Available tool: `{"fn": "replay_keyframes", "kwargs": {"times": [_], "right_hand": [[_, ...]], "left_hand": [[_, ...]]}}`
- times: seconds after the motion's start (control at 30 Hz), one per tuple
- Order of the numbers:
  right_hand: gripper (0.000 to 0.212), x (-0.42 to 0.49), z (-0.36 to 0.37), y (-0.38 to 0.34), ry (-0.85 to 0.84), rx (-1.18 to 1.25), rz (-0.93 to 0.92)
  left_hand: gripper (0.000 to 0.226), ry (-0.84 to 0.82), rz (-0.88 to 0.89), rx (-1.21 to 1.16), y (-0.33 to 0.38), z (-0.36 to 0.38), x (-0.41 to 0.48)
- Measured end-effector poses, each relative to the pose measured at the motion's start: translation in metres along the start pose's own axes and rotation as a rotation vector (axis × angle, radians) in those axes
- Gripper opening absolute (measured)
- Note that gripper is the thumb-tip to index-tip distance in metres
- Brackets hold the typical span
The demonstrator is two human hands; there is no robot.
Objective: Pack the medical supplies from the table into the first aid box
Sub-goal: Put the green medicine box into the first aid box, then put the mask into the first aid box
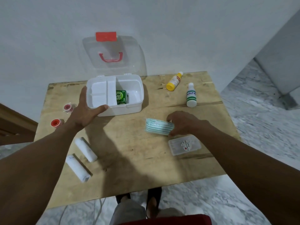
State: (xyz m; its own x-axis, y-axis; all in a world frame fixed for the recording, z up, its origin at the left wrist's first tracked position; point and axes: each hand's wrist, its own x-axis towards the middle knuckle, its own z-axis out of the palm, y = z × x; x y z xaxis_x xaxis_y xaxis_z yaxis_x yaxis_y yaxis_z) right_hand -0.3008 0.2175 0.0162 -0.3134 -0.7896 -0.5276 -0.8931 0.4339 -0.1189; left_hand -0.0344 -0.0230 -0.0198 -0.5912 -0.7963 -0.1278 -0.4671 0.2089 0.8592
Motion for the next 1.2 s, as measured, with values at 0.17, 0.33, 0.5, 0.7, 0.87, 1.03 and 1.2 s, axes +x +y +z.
{"fn": "replay_keyframes", "kwargs": {"times": [0.17, 0.33, 0.5, 0.7, 0.87, 1.03, 1.2], "right_hand": [[0.046, 0.000, 0.001, -0.002, 0.050, 0.030, -0.035], [0.044, -0.006, -0.025, -0.009, 0.143, 0.181, -0.113], [0.043, -0.008, -0.074, -0.030, 0.299, 0.237, -0.146], [0.037, 0.017, -0.117, -0.070, 0.374, -0.040, -0.043], [0.026, 0.042, -0.120, -0.103, 0.323, -0.194, -0.018], [0.023, 0.068, -0.107, -0.120, 0.238, -0.275, -0.051], [0.017, 0.085, -0.107, -0.131, 0.149, -0.257, -0.009]], "left_hand": [[0.108, 0.008, -0.005, 0.013, 0.000, 0.002, 0.000], [0.111, 0.014, -0.050, 0.033, 0.001, 0.003, -0.002], [0.111, 0.004, -0.071, 0.007, 0.006, 0.003, -0.006], [0.109, 0.005, -0.089, 0.013, 0.008, 0.004, -0.009], [0.111, -0.001, -0.088, -0.001, 0.007, 0.003, -0.009], [0.113, -0.018, -0.095, -0.031, 0.004, 0.001, -0.008], [0.116, -0.024, -0.071, -0.050, 0.003, 0.000, -0.005]]}}
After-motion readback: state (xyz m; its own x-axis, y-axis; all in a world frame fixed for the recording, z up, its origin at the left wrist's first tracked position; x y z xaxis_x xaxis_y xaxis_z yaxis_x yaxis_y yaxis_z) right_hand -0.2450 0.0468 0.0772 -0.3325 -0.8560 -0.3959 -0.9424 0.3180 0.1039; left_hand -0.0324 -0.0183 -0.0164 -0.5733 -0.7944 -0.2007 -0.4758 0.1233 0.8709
